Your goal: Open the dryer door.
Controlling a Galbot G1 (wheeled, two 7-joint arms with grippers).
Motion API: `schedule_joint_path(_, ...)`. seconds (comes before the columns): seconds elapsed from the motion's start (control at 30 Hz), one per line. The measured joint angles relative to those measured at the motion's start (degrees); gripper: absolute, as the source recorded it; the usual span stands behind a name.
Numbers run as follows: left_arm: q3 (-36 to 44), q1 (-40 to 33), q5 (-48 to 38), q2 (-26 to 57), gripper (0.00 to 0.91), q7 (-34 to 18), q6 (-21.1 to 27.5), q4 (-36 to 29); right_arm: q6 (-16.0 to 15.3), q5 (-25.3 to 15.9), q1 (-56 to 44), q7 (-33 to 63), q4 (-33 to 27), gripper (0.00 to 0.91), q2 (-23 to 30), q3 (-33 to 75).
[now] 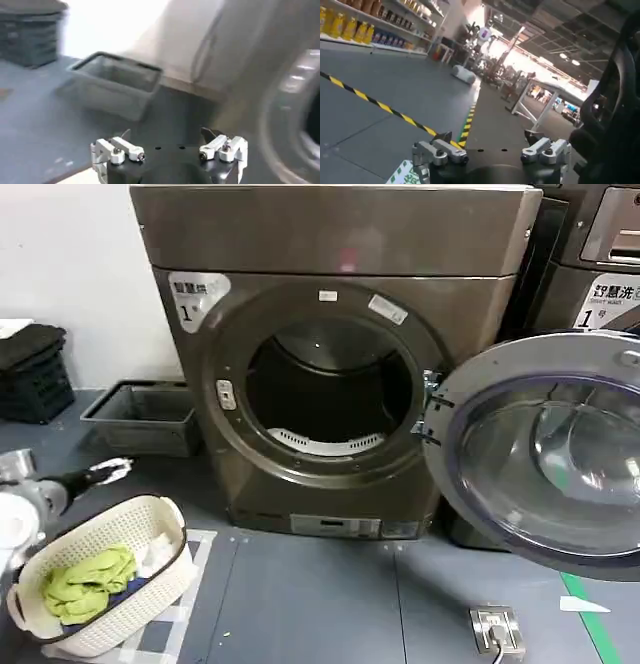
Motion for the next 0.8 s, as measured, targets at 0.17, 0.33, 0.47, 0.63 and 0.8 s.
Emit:
schedule_joint_path(0.17,-0.4,1.0,-4.6,1.1,0.907,-4.9,0.0,2.6,0.0,-0.2,0.1,0.1,0.0,0.907,0.0,-0.7)
schedule_joint_path(0.33,1.3,0.1,-8.1,1.6,0.907,-8.3,0.0,6.6,0.2,-0.4,0.3,0.1,0.0,0.907,0.0,-1.3)
schedule_joint_path(0.47,3.2,-0.1,-10.9,1.6,0.907,-9.8,0.0,10.7,0.4,-0.4,0.3,0.2,-0.3,0.907,0.0,-1.3)
schedule_joint_path(0.63,4.6,-1.5,-13.7,1.4,0.907,-11.2,-0.1,16.3,0.5,-0.3,0.2,0.4,-0.8,0.907,0.0,-1.1)
schedule_joint_path(0.8,6.1,-2.8,-17.9,1.6,0.907,-13.4,-0.1,22.8,0.5,-0.2,0.4,0.7,-0.8,0.907,0.0,-1.1)
